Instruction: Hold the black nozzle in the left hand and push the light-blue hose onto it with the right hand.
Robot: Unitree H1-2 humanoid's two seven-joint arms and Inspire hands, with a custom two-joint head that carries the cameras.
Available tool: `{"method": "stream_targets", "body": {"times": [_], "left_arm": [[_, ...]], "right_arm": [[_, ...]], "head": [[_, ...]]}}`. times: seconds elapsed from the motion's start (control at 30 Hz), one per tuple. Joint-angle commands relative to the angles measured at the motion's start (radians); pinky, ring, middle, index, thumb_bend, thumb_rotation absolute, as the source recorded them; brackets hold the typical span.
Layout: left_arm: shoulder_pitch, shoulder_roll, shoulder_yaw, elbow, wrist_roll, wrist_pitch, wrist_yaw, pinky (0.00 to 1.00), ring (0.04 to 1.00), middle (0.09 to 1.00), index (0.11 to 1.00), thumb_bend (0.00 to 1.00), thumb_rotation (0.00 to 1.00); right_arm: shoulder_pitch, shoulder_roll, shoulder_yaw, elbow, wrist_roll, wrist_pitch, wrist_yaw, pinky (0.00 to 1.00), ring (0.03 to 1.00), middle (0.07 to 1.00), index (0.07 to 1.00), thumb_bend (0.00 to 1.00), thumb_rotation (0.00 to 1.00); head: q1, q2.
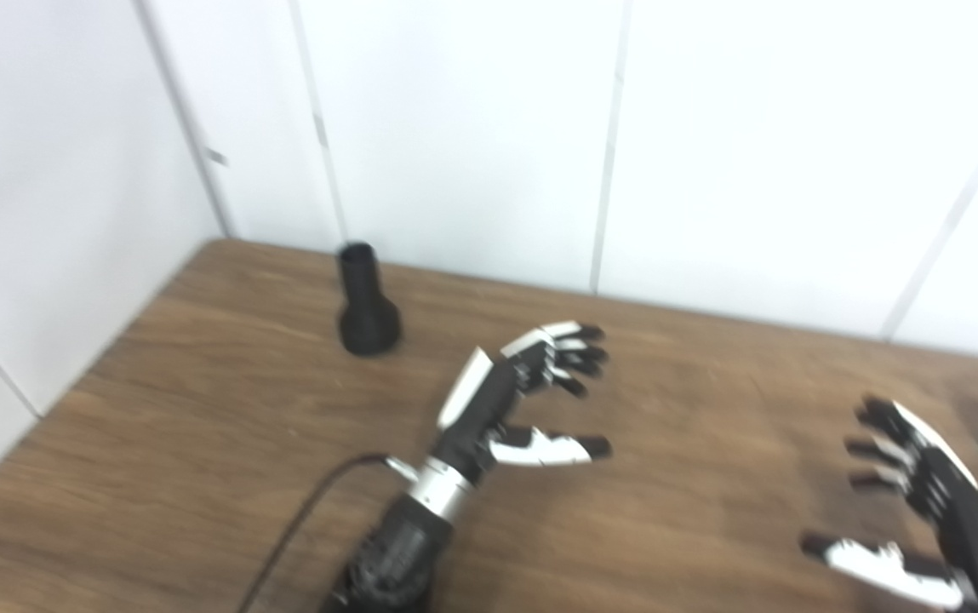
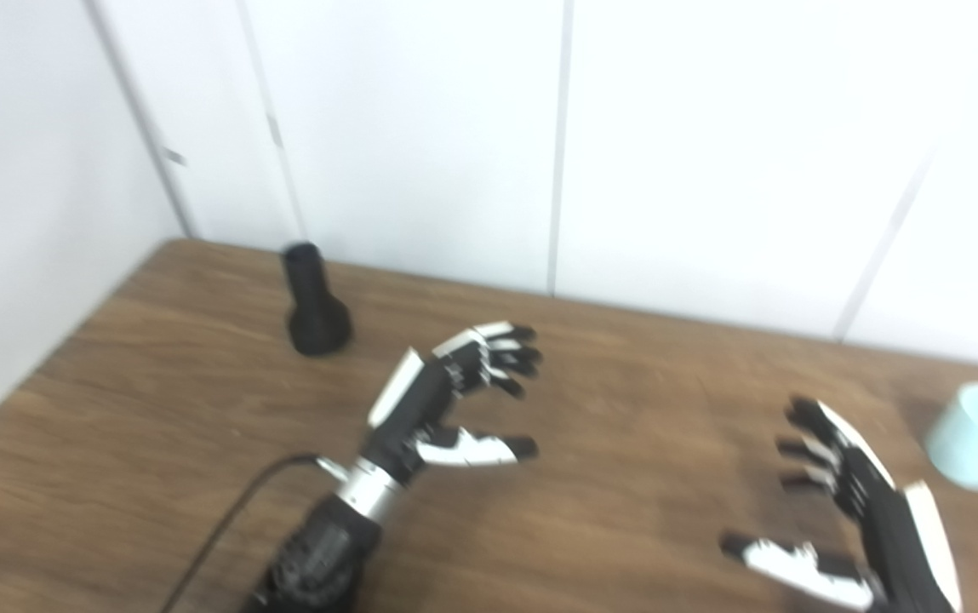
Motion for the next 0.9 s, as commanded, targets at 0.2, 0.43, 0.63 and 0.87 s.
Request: {"method": "stream_targets", "body": {"times": [0.2, 0.43, 0.63, 0.87], "left_arm": [[-0.022, -0.009, 0.04, -0.039, 0.045, -0.022, 0.08, 0.55, 0.646, 0.678, 0.692, 0.71, 0.09], [-0.069, 0.121, 0.1, -0.15, 0.116, 0.103, 0.072, 0.58, 0.67, 0.696, 0.723, 0.7, 0.1], [-0.118, 0.246, 0.138, -0.211, 0.162, 0.216, 0.057, 0.61, 0.698, 0.722, 0.74, 0.71, 0.11], [-0.179, 0.367, 0.178, -0.27, 0.242, 0.345, 0.051, 0.64, 0.764, 0.772, 0.762, 0.73, 0.13]], "right_arm": [[-0.036, -0.018, -0.016, 0.025, 0.007, -0.114, -0.005, 0.61, 0.754, 0.854, 0.849, 0.75, 0.05], [-0.044, -0.02, -0.018, 0.042, 0.004, -0.13, -0.003, 0.6, 0.749, 0.854, 0.85, 0.75, 0.05], [-0.051, -0.021, -0.021, 0.057, 0.009, -0.142, -0.001, 0.6, 0.746, 0.851, 0.847, 0.75, 0.05], [-0.058, -0.024, -0.022, 0.073, 0.008, -0.153, 0.001, 0.6, 0.748, 0.854, 0.85, 0.75, 0.04]], "head": [[0.019, -0.015], [0.02, -0.021], [0.03, -0.024], [0.035, -0.029]]}}
